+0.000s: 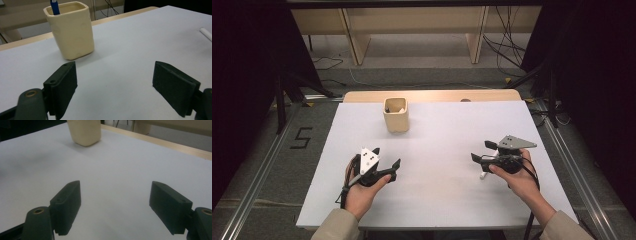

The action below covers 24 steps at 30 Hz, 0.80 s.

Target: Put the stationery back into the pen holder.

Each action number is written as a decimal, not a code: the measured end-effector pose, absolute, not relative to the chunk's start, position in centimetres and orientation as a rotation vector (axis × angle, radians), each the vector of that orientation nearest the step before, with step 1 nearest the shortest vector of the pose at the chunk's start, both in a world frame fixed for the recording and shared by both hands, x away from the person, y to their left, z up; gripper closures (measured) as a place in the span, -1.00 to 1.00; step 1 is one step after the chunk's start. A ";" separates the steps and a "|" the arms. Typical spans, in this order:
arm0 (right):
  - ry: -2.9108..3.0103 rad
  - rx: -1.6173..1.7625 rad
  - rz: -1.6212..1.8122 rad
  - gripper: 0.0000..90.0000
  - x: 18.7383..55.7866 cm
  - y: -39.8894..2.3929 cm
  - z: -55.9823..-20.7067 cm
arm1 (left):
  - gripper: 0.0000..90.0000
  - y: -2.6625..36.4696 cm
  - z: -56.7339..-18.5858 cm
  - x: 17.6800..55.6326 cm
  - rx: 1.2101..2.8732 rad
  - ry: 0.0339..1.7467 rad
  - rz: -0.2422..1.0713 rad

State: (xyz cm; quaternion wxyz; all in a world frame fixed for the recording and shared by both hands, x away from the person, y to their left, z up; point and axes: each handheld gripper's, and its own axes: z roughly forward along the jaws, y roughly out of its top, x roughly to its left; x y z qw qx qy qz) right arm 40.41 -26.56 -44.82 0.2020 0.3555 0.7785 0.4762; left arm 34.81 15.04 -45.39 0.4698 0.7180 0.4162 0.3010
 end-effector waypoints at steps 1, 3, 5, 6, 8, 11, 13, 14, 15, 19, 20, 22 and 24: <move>2.171 1.008 1.323 -0.41 40.5 -26.7 -44.8 | -0.57 15.1 -45.5 34.6 1.757 1.025 0.737; 2.164 1.026 1.310 -0.40 40.9 -27.1 -44.8 | -0.57 15.3 -45.6 34.2 1.758 1.028 0.735; 2.155 1.060 1.288 -0.39 41.1 -27.5 -44.8 | -0.56 15.5 -45.7 33.9 1.762 1.030 0.742; 2.149 1.078 1.286 -0.39 41.3 -27.7 -44.8 | -0.56 15.5 -45.7 33.8 1.764 1.030 0.741; 2.137 1.108 1.272 -0.37 41.5 -28.1 -44.8 | -0.56 15.6 -45.8 33.6 1.767 1.031 0.745; 2.132 1.144 1.246 -0.35 41.9 -28.6 -44.9 | -0.55 15.4 -45.9 33.6 1.771 1.025 0.741; 2.128 1.169 1.223 -0.33 42.1 -28.9 -44.9 | -0.55 15.3 -45.9 33.6 1.784 1.016 0.741; 2.126 1.186 1.219 -0.28 42.2 -29.0 -45.0 | -0.55 15.2 -46.0 33.5 1.781 1.016 0.738; 2.127 1.192 1.221 -0.24 42.3 -29.1 -45.0 | -0.54 15.2 -46.0 33.6 1.781 1.013 0.735; 2.138 1.213 1.203 0.09 42.4 -29.5 -45.2 | -0.53 15.1 -46.1 33.6 1.780 1.017 0.735; 2.140 1.218 1.197 0.22 42.4 -29.6 -45.1 | -0.53 15.1 -46.1 33.6 1.780 1.017 0.735; 2.141 1.222 1.196 0.34 42.4 -29.8 -45.1 | -0.53 15.1 -46.1 33.5 1.783 1.013 0.736; 2.143 1.227 1.189 0.54 42.4 -30.0 -45.0 | -0.53 15.0 -46.1 33.5 1.782 1.016 0.734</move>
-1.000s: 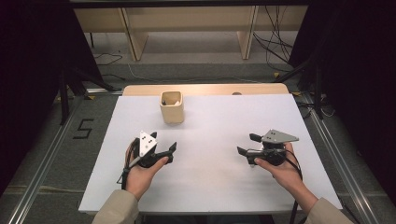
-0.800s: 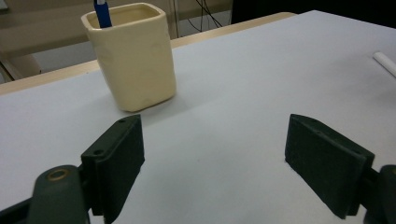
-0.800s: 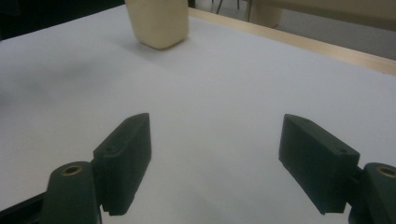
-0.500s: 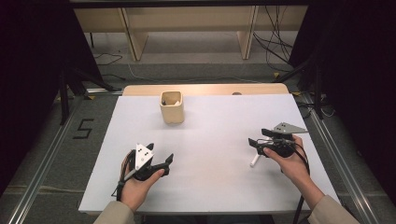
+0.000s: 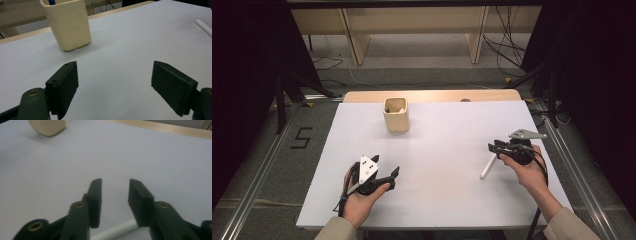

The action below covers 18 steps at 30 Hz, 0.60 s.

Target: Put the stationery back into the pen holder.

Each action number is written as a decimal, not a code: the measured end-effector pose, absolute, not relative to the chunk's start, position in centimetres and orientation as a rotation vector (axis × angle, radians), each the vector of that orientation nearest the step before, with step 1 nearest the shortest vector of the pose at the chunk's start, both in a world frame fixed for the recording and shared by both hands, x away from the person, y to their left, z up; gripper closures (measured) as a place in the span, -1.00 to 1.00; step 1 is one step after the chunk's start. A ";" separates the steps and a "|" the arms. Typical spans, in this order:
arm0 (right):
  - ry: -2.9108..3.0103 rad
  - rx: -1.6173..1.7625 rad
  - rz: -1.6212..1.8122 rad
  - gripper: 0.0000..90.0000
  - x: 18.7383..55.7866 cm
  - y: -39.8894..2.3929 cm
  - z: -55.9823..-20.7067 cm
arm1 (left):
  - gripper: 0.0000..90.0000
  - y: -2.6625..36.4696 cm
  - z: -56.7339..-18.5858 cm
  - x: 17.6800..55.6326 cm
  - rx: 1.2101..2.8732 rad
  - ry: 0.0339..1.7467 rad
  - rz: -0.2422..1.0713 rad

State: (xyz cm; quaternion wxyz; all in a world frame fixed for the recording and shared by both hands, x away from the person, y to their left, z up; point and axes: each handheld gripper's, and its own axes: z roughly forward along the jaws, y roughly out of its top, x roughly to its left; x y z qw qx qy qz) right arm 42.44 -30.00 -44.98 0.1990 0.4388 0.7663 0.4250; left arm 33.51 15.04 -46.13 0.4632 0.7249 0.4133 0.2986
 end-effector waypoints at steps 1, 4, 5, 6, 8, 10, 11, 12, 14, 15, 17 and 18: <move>2.146 1.227 1.182 0.64 42.5 -30.1 -44.9 | -0.52 15.0 -46.1 33.5 1.781 1.015 0.733; 2.151 1.235 1.149 0.86 42.4 -30.3 -44.9 | -0.52 15.0 -46.1 33.5 1.780 1.013 0.736; 2.153 1.238 1.129 0.91 42.4 -30.4 -44.9 | -0.51 15.0 -46.1 33.5 1.782 1.012 0.737; 2.151 1.247 1.121 0.98 42.4 -30.5 -45.0 | -0.52 15.0 -46.1 33.5 1.783 1.011 0.738; 2.157 1.246 1.110 1.00 42.4 -30.7 -45.1 | -0.51 15.0 -46.1 33.5 1.781 1.012 0.738; 2.164 1.264 1.095 1.00 42.4 -30.9 -45.2 | -0.51 15.0 -46.2 33.5 1.783 1.010 0.735; 2.166 1.267 1.088 1.00 42.5 -30.9 -45.3 | -0.51 14.9 -46.2 33.5 1.781 1.011 0.733; 2.170 1.267 1.078 1.00 42.5 -31.0 -45.3 | -0.51 14.9 -46.2 33.5 1.783 1.010 0.733; 2.182 1.265 1.075 1.00 42.5 -31.0 -45.4 | -0.51 14.9 -46.2 33.5 1.788 1.008 0.736; 2.186 1.259 1.076 1.00 42.6 -31.0 -45.4 | -0.51 14.9 -46.2 33.5 1.788 1.007 0.736; 2.211 1.245 1.071 1.00 42.6 -31.1 -45.5 | -0.51 14.9 -46.2 33.5 1.788 1.006 0.736; 2.222 1.239 1.067 1.00 42.7 -31.1 -45.5 | -0.51 14.9 -46.2 33.5 1.787 1.007 0.735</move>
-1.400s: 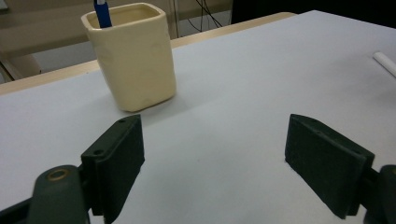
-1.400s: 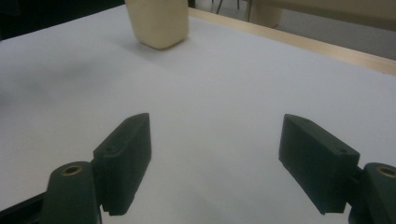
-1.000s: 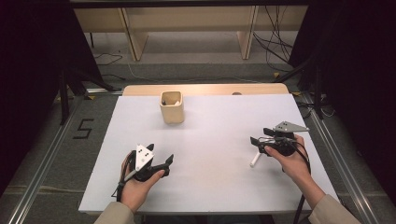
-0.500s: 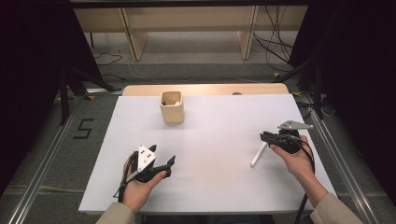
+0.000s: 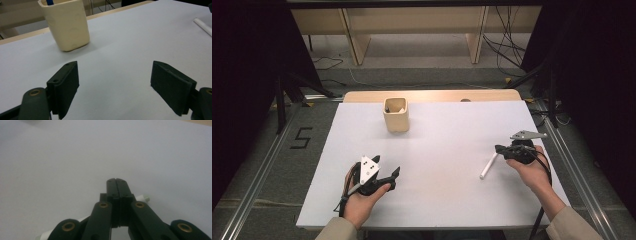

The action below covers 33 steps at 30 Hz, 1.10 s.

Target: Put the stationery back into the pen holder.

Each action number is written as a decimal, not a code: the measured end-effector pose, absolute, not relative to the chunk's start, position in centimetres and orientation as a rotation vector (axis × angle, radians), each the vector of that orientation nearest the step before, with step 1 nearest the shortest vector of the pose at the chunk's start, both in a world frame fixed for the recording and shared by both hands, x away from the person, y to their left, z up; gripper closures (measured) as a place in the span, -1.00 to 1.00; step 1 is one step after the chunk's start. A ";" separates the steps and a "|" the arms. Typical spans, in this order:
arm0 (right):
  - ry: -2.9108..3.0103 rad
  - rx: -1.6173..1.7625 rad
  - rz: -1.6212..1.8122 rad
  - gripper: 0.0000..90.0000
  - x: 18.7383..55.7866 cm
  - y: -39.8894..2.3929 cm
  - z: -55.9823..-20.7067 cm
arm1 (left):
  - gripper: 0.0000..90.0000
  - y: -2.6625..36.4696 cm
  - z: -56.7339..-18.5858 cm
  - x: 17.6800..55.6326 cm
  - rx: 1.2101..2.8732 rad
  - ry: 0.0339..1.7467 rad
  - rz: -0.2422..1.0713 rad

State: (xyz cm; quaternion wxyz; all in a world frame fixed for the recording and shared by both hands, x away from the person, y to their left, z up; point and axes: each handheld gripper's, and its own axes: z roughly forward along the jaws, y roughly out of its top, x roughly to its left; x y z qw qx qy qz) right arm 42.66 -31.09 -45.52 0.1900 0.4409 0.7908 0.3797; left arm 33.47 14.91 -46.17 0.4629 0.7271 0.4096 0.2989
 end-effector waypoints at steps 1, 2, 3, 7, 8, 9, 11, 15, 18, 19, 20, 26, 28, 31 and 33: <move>2.235 1.234 1.064 1.00 42.7 -31.1 -45.6 | -0.51 14.9 -46.2 33.5 1.787 1.007 0.734; 2.245 1.239 1.054 1.00 42.7 -31.1 -45.6 | -0.51 14.9 -46.2 33.5 1.786 1.008 0.731; 2.256 1.231 1.049 1.00 42.8 -31.2 -45.7 | -0.51 14.8 -46.2 33.5 1.786 1.008 0.731; 2.320 1.169 1.033 1.00 42.8 -31.2 -45.6 | -0.51 14.8 -46.2 33.4 1.792 1.002 0.731; 2.342 1.149 1.022 1.00 42.7 -31.2 -45.6 | -0.50 14.8 -46.2 33.4 1.792 1.001 0.731; 2.364 1.127 1.008 1.00 42.6 -31.2 -45.5 | -0.50 14.8 -46.3 33.4 1.791 1.001 0.729; 2.377 1.131 0.991 1.00 42.3 -31.4 -45.6 | -0.46 14.7 -46.3 33.4 1.794 0.999 0.721; 2.372 1.146 0.996 1.00 41.9 -32.0 -45.9 | -0.45 14.2 -46.4 33.4 1.794 0.989 0.703; 2.422 1.113 1.026 1.00 41.3 -31.8 -46.0 | -0.46 13.8 -46.4 33.3 1.797 0.980 0.689; 2.447 1.096 1.040 1.00 41.1 -31.7 -46.1 | -0.46 13.8 -46.4 33.3 1.802 0.975 0.691; 2.471 1.081 1.044 1.00 40.7 -31.4 -46.1 | -0.46 13.6 -46.4 33.2 1.801 0.974 0.685; 2.561 0.980 1.076 1.00 39.0 -30.2 -46.9 | -0.45 13.1 -46.5 33.2 1.814 0.954 0.672; 2.582 0.959 1.069 1.00 38.6 -30.0 -47.2 | -0.45 13.0 -46.5 33.2 1.822 0.946 0.668; 2.616 0.919 1.045 1.00 38.3 -29.6 -47.6 | -0.44 13.0 -46.6 33.2 1.823 0.948 0.669; 2.631 0.895 1.035 1.00 38.3 -29.4 -47.9 | -0.44 13.0 -46.6 33.2 1.823 0.947 0.671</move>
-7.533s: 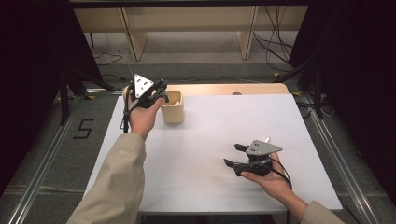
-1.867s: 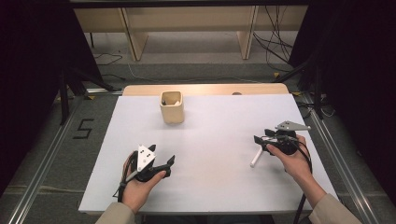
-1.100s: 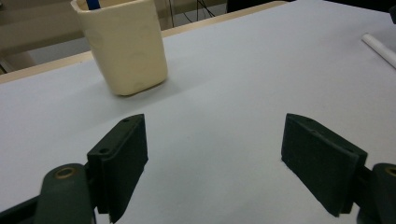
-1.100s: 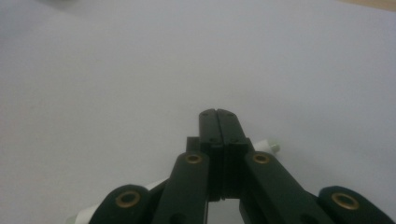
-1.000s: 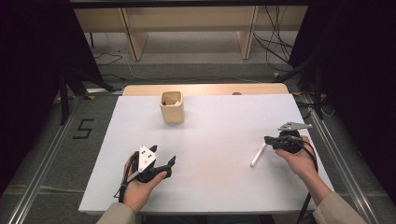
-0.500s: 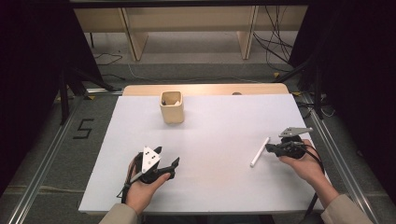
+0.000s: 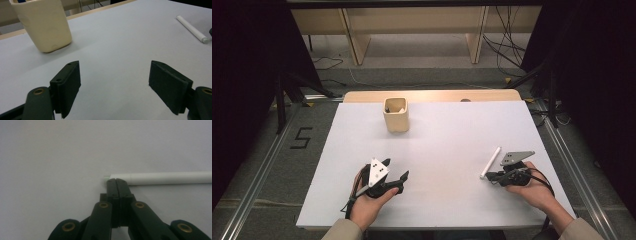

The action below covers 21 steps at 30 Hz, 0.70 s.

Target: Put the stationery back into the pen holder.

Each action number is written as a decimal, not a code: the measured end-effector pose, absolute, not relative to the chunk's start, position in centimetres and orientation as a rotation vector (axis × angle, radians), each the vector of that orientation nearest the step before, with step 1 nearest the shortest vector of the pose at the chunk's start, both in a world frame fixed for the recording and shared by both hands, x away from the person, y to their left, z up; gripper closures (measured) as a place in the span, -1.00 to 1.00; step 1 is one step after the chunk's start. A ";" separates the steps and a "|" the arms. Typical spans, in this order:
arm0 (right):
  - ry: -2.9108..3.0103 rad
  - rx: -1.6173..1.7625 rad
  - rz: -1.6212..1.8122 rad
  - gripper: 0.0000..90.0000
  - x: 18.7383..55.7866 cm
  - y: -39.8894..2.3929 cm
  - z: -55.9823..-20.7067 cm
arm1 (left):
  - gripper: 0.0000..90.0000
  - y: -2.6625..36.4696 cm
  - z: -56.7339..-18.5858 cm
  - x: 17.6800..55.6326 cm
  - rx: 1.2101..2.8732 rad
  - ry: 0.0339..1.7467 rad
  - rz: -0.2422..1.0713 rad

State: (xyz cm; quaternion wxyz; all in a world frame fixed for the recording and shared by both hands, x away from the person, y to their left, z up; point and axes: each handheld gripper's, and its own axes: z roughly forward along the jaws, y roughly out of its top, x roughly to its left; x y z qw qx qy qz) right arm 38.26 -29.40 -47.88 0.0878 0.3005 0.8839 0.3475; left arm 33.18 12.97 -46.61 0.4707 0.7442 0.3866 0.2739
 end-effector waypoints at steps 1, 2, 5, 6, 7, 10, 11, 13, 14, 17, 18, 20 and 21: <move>2.634 0.883 1.029 1.00 38.2 -29.3 -48.0 | -0.44 13.0 -46.6 33.2 1.824 0.947 0.669; 2.640 0.886 1.019 1.00 38.2 -29.2 -48.0 | -0.44 12.9 -46.6 33.2 1.822 0.948 0.667; 2.647 0.880 1.015 1.00 38.2 -29.1 -48.0 | -0.44 12.9 -46.7 33.2 1.830 0.944 0.663; 2.658 0.886 1.002 1.00 38.2 -29.1 -48.0 | -0.44 12.9 -46.7 33.2 1.831 0.944 0.662; 2.666 0.902 0.994 1.00 38.2 -29.0 -48.0 | -0.44 12.9 -46.7 33.2 1.831 0.944 0.661; 2.704 0.994 0.985 1.00 38.3 -29.0 -47.7 | -0.44 12.9 -46.7 33.2 1.829 0.945 0.662; 2.712 1.035 0.981 1.00 38.3 -29.0 -47.7 | -0.44 12.8 -46.7 33.2 1.828 0.946 0.663; 2.710 1.086 0.983 1.00 38.5 -29.0 -47.6 | -0.44 12.8 -46.7 33.2 1.831 0.944 0.662; 2.707 1.083 0.985 1.00 38.7 -29.0 -47.7 | -0.44 12.8 -46.7 33.2 1.830 0.944 0.663; 2.687 1.084 0.999 1.00 38.9 -28.9 -47.7 | -0.44 12.8 -46.7 33.2 1.831 0.943 0.664; 2.692 1.082 0.996 1.00 38.9 -28.8 -47.7 | -0.44 12.8 -46.7 33.2 1.831 0.944 0.664; 2.696 1.079 0.989 1.00 39.0 -28.7 -47.8 | -0.44 12.8 -46.7 33.2 1.831 0.944 0.664; 2.694 1.080 0.991 1.00 38.9 -28.7 -47.8 | -0.44 12.8 -46.7 33.2 1.831 0.944 0.665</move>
